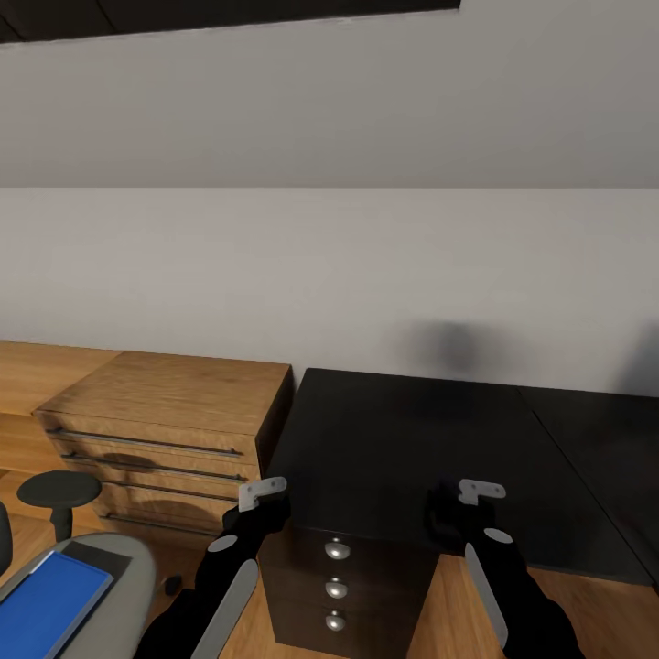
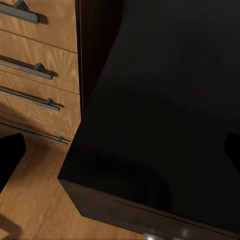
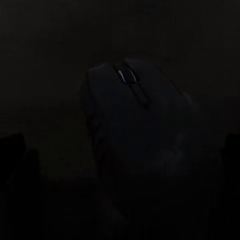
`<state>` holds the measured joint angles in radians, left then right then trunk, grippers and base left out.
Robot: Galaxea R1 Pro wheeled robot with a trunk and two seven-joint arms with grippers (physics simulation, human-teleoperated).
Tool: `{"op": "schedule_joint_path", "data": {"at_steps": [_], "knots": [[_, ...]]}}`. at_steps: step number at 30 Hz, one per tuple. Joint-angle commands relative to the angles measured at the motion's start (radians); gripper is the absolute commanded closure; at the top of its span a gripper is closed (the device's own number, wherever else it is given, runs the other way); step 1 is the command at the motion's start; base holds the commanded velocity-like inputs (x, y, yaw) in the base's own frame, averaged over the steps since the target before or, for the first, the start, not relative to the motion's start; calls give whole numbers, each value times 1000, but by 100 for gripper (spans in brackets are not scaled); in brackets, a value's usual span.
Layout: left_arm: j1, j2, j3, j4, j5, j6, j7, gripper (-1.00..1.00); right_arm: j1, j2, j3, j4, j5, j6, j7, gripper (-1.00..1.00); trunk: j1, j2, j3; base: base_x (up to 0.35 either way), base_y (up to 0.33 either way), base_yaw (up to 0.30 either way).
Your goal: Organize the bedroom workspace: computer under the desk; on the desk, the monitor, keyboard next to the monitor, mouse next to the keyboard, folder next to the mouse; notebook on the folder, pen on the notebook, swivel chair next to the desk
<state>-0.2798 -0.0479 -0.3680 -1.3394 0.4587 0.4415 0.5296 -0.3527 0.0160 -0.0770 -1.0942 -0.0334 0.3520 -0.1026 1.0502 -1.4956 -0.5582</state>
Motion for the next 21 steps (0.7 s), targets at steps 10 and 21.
{"op": "schedule_joint_path", "data": {"at_steps": [10,21], "knots": [[-1,0,-2,-1,9,2,9,-100,0,-1,-1,2,-14,13,3,100,0,-1,-1,0,0,0],[-1,0,-2,-1,9,2,9,-100,0,1,-2,2,-14,6,3,100,0,-1,-1,0,0,0]]}}
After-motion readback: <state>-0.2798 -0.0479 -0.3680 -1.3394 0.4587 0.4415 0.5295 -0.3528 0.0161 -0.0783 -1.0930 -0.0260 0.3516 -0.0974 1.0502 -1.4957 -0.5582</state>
